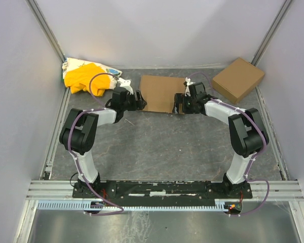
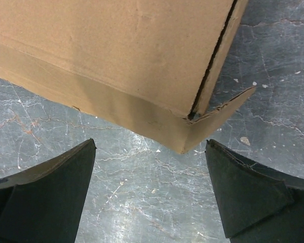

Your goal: Fold the paper box

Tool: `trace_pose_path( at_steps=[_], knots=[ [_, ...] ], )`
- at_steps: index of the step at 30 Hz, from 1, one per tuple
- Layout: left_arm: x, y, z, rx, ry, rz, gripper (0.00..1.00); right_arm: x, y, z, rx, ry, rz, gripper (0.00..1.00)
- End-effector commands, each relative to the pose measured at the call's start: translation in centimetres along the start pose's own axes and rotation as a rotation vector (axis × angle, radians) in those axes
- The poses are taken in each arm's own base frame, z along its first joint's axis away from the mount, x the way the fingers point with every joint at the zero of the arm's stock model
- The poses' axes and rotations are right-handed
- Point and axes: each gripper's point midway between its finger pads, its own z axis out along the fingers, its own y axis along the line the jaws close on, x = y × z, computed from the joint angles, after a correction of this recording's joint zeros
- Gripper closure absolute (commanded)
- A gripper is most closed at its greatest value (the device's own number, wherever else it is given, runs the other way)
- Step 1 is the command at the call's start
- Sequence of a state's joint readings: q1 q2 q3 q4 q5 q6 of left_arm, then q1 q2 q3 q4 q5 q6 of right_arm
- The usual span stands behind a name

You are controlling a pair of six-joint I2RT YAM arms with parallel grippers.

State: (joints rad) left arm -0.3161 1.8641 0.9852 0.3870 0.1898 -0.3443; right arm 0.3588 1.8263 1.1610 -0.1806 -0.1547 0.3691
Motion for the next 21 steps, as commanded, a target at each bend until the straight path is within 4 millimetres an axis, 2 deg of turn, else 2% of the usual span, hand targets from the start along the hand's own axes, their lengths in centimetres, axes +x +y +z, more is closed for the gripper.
trace_pose_path(
  at_steps=[1, 16, 21],
  knots=[
    [-1.2, -1.7, 0.7, 0.04, -0.012, 0.064, 0.19, -2.7, 1.4, -0.3, -0.02, -0.075, -0.037, 0.03],
    [-0.4, -2.6, 0.2, 0.008, 0.07, 0.11, 0.2, -2.9, 2.3, -0.7, -0.018, -0.066, -0.068, 0.07],
    [-0.8, -3.3, -0.2, -0.009, 0.117, 0.131, 0.21, -2.5, 2.5, -1.1, -0.009, -0.035, -0.065, 0.08]
  ],
)
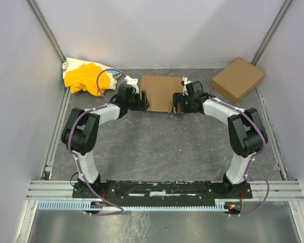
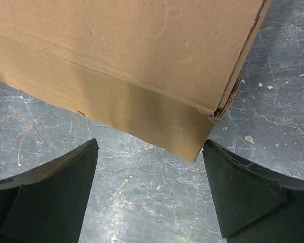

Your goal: Fold the paper box

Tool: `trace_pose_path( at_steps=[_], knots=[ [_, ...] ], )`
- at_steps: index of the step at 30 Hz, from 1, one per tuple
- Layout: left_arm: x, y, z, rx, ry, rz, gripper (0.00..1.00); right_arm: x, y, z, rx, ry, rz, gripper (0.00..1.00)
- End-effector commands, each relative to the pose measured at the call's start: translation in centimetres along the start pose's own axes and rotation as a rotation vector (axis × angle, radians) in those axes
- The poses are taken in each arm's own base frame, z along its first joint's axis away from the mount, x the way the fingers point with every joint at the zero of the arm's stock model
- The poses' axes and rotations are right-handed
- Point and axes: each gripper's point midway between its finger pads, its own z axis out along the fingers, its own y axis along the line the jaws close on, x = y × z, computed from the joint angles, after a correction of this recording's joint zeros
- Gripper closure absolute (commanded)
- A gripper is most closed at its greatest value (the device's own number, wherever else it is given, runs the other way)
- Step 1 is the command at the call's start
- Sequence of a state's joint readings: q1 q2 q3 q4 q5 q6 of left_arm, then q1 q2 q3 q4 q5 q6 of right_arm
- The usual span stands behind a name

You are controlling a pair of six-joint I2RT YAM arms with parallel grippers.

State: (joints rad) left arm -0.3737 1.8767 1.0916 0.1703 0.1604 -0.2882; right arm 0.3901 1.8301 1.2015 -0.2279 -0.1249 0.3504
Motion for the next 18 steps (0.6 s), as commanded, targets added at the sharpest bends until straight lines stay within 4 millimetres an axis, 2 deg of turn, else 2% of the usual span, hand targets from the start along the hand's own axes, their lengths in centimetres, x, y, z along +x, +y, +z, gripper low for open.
trace_pose_path(
  at_steps=[1, 11, 18],
  knots=[
    [-2.3, -1.6, -0.8, 0.006, -0.003, 0.068, 0.21, -2.3, 1.5, -1.0, -0.019, -0.039, -0.023, 0.09],
    [-1.9, -3.2, -1.4, 0.033, 0.129, 0.058, 0.24, -2.2, 1.6, -2.2, 0.008, 0.025, 0.001, 0.17],
    [-2.1, -3.5, -2.3, 0.029, 0.175, 0.054, 0.25, -2.4, 2.1, -3.1, -0.003, 0.059, 0.005, 0.18]
  ],
)
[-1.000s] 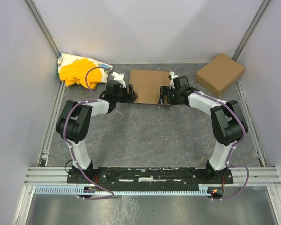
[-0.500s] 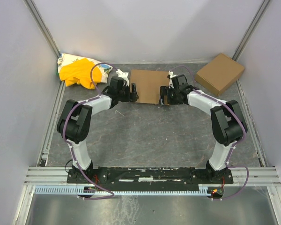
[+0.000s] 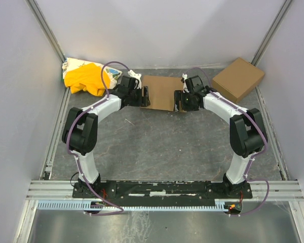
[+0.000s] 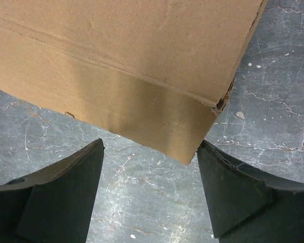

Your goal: Fold the paper box

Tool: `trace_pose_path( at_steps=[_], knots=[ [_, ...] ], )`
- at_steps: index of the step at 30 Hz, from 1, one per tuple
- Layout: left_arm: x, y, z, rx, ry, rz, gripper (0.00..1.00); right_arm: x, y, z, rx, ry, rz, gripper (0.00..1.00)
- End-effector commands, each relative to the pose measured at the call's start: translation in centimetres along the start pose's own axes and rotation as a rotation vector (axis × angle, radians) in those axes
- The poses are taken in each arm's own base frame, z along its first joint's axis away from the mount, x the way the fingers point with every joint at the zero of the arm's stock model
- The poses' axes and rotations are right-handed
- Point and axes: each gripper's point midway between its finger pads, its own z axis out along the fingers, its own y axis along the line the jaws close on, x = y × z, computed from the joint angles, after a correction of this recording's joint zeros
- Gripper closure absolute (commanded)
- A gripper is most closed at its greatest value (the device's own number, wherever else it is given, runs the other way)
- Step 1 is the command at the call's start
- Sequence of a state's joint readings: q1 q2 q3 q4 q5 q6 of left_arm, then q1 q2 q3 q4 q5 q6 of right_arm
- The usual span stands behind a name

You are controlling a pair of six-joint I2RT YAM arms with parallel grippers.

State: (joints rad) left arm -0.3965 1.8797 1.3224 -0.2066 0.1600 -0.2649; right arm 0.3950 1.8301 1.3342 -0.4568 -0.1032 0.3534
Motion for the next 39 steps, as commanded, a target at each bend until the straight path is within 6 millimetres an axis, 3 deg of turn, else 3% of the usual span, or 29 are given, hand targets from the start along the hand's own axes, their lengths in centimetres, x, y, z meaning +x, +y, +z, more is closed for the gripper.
trace_pose_path(
  at_steps=[1, 26, 39],
  knots=[
    [-0.5, -1.7, -0.7, 0.05, 0.033, 0.048, 0.25, -1.8, 1.9, -1.3, -0.049, -0.023, -0.007, 0.19],
    [0.8, -2.1, -1.8, 0.062, 0.183, 0.072, 0.23, 0.4, 2.5, -1.9, -0.105, 0.145, 0.008, 0.18],
    [1.2, -1.2, -2.8, 0.014, 0.242, 0.116, 0.23, 0.3, 2.3, -2.8, -0.109, 0.172, 0.019, 0.18]
  ],
)
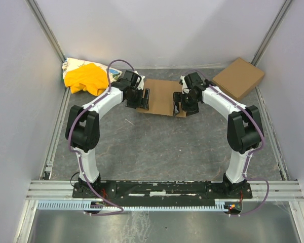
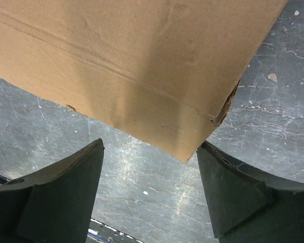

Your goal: Fold the paper box

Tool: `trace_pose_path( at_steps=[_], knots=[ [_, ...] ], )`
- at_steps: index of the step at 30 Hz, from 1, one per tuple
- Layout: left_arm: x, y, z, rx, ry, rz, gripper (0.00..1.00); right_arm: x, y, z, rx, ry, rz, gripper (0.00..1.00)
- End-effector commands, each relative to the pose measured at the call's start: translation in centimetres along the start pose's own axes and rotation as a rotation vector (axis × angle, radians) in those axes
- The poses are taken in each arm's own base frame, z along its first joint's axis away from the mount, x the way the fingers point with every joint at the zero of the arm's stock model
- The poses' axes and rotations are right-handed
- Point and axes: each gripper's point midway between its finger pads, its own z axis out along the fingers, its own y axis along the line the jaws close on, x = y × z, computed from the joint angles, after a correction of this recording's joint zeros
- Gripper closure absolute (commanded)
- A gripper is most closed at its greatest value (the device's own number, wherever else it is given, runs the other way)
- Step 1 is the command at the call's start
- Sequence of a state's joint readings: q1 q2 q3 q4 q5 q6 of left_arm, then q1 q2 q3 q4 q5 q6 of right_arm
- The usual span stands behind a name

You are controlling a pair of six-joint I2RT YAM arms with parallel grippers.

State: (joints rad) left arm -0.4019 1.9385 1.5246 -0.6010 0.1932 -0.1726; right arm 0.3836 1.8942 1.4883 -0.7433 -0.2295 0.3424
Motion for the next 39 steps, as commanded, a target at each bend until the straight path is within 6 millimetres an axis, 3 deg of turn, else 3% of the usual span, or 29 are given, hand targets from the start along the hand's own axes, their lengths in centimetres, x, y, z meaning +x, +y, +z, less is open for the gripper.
trace_pose_path(
  at_steps=[1, 6, 15, 21, 25, 30, 39],
  knots=[
    [-1.1, -0.8, -1.1, 0.019, -0.008, 0.071, 0.23, -1.7, 1.2, -1.5, -0.048, -0.043, -0.019, 0.18],
    [-1.6, -0.8, -2.2, 0.011, -0.023, 0.086, 0.23, -1.6, 1.1, -1.8, -0.06, -0.032, -0.014, 0.18],
    [-1.4, -0.8, -2.0, 0.018, -0.014, 0.088, 0.23, -1.7, 1.2, -2.2, -0.065, -0.036, -0.014, 0.18],
    [-1.5, 1.2, -0.4, -0.081, -0.066, 0.089, 0.17, -3.0, -0.9, -1.0, 0.033, -0.131, -0.041, 0.03],
    [-1.2, 2.6, 1.3, -0.131, -0.096, 0.083, 0.16, -3.9, -1.5, 0.1, 0.05, -0.201, -0.039, 0.01],
    [-0.9, 1.7, 3.0, -0.064, -0.132, 0.057, 0.17, -4.1, -1.7, 1.3, 0.045, -0.212, -0.036, 0.01],
    [-1.5, 0.4, 2.1, -0.003, -0.156, 0.052, 0.17, -3.7, -1.4, 1.8, 0.017, -0.193, -0.031, 0.04]
  ],
)
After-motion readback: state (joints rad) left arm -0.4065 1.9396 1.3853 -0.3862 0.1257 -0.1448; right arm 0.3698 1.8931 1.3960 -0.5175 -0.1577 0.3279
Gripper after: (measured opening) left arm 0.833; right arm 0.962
